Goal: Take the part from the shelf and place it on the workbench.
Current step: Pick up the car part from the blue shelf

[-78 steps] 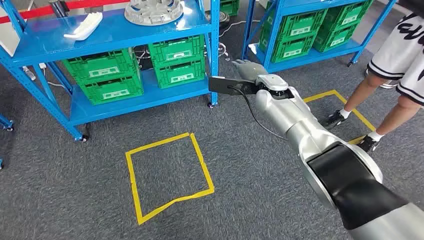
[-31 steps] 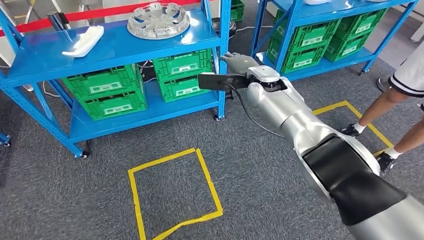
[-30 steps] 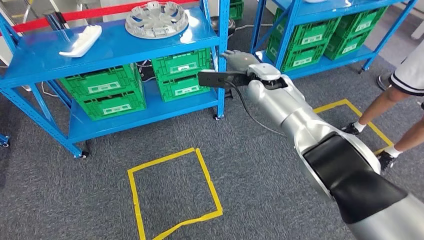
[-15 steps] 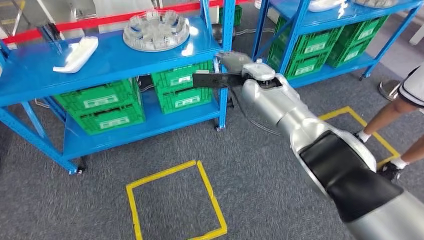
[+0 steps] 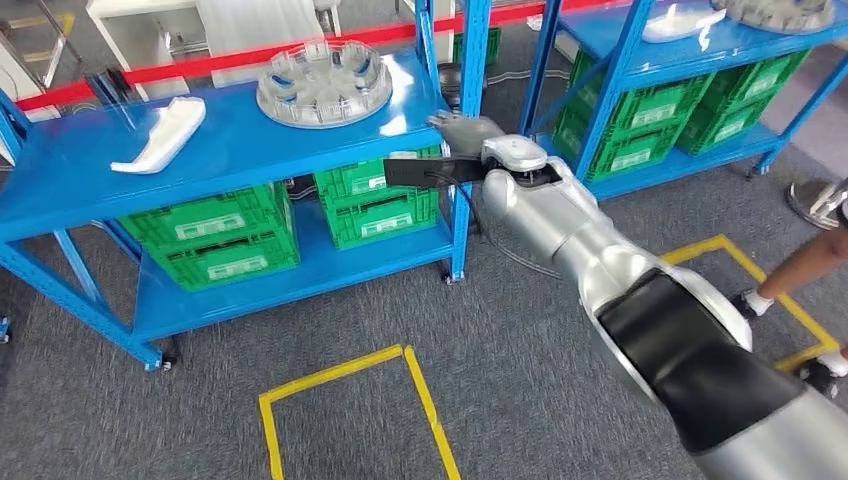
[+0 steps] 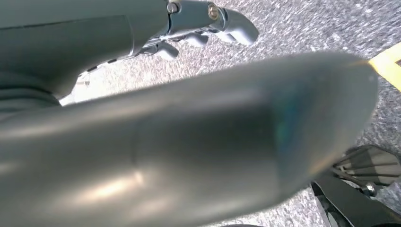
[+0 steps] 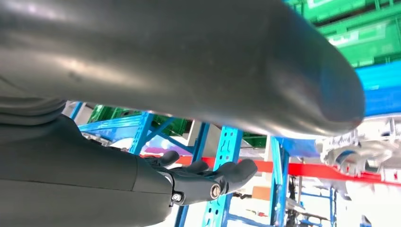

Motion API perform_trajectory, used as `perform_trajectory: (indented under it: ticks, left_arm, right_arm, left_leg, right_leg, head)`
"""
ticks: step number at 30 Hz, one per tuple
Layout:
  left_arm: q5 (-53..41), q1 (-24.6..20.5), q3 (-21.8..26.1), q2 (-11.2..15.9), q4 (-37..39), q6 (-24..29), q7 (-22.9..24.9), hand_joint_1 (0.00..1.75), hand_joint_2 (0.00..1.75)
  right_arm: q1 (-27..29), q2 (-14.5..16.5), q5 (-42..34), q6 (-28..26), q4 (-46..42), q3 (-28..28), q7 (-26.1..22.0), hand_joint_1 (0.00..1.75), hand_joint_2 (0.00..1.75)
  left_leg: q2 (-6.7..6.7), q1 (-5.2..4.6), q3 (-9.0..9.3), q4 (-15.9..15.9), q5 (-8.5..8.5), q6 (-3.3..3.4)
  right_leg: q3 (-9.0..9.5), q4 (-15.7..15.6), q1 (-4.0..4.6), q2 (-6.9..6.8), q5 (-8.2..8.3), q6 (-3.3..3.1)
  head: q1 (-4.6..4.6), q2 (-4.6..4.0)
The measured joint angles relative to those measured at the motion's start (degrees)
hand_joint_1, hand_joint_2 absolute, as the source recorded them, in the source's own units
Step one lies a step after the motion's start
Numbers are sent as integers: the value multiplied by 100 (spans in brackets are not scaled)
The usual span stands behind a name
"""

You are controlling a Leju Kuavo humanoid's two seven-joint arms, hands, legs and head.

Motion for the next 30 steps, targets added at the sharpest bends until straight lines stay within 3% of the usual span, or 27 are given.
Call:
perform_trajectory:
  ticks: [2,5,6,7,9,10,11,12,14,16,18,20,21,22,23,25,27,30]
  left_arm:
    - [-6,-9,1,-5,0,-1,4,0,0]
    - [-35,-13,2,-18,1,-2,11,0,0]
    - [-51,0,3,-17,1,-2,15,0,0]
    - [-66,15,5,-16,1,-2,19,0,0]
    - [-89,35,11,-5,1,-2,13,0,0]
    - [-97,35,15,3,1,-2,9,0,0]
    - [-106,25,19,9,0,-2,5,0,0]
    - [-116,15,23,13,-2,-2,4,0,0]
    - [-133,1,34,15,-5,-2,6,0,0]
    - [-139,3,42,10,-7,-2,6,0,0]
    - [-137,-6,46,9,-8,5,6,0,0]
    - [-130,-13,51,11,-8,14,7,0,0]
    - [-125,-9,56,11,-7,17,7,0,0]
    - [-119,2,63,9,-7,17,7,0,0]
    - [-111,15,71,8,-6,17,7,0,0]
    - [-95,36,84,4,-5,17,5,0,0]
    - [-89,30,91,3,-7,18,3,0,0]
    - [-90,36,99,5,-8,18,-2,0,0]
  right_arm:
    - [-9,53,-5,-36,-8,7,-3,0,0]
    - [34,92,-23,-42,-10,37,-10,0,0]
    - [60,95,-32,-41,-10,56,-15,0,0]
    - [80,97,-43,-41,-11,74,-19,0,0]
    - [98,99,-73,-44,-27,105,-21,0,0]
    - [100,104,-86,-46,-39,114,-21,0,0]
    - [100,114,-96,-50,-50,123,-20,0,0]
    - [107,129,-99,-53,-61,133,-16,0,0]
    - [135,169,-102,-63,-81,160,-7,0,0]
    - [158,200,-102,-88,-107,187,7,0,0]
    - [160,228,-102,-109,-126,216,27,0,0]
    - [198,258,-100,-112,-132,246,50,0,0]
    - [231,272,-98,-111,-132,260,58,0,0]
    - [259,285,-96,-110,-133,274,63,0,0]
    - [275,296,-95,-109,-133,287,63,0,0]
    - [280,310,-94,-110,-134,309,62,0,0]
    - [285,325,-95,-110,-134,333,64,0,0]
    - [309,346,-100,-122,-139,367,91,0,0]
  left_leg:
    - [18,10,-236,414,-59,-59]
    - [40,27,-959,1393,-403,-115]
    - [42,27,-1117,1511,-426,-115]
    - [42,24,-1176,1437,-321,-107]
    - [44,10,-1023,773,215,-53]
    - [48,-8,-905,399,420,-16]
    - [54,-26,-809,118,502,19]
    - [58,-43,-741,-45,517,54]
    - [63,-45,-659,-137,466,127]
    - [65,-17,-539,-201,521,193]
    - [68,2,-451,-221,490,228]
    - [63,7,-414,-217,431,240]
    - [59,8,-388,-212,396,236]
    - [55,11,-354,-204,356,225]
    - [52,15,-310,-193,310,208]
    - [52,22,-215,-172,211,159]
    - [55,20,-168,-169,133,89]
    - [63,20,-147,-94,117,-18]
  right_leg:
    - [97,-16,-17,6,-45,-67]
    - [197,-21,-7,7,-159,-110]
    - [240,-20,-3,9,-201,-113]
    - [290,-19,1,12,-242,-111]
    - [403,-20,4,17,-329,-98]
    - [452,-17,10,17,-371,-84]
    - [482,-22,14,18,-410,-60]
    - [503,-33,17,20,-438,-29]
    - [531,0,26,26,-425,41]
    - [509,162,26,17,-448,98]
    - [234,636,8,2,-657,157]
    - [-231,1293,-14,-4,-908,212]
    - [-405,1469,-27,-6,-937,226]
    - [-490,1451,-38,-8,-843,235]
    - [-466,1230,-48,-12,-632,237]
    - [-247,503,-52,-24,-160,221]
    - [-92,68,-24,-37,-40,154]
    - [3,-9,-10,-26,-62,15]
  head:
    - [-25,0]
    - [-49,0]
    - [-50,0]
    - [-50,0]
    - [-51,0]
    - [-50,0]
    - [-52,0]
    - [-54,0]
    - [-57,0]
    - [-49,0]
    - [-30,0]
    - [-16,0]
    - [-13,0]
    - [-9,0]
    - [-7,0]
    - [-5,0]
    - [0,0]
    - [12,0]
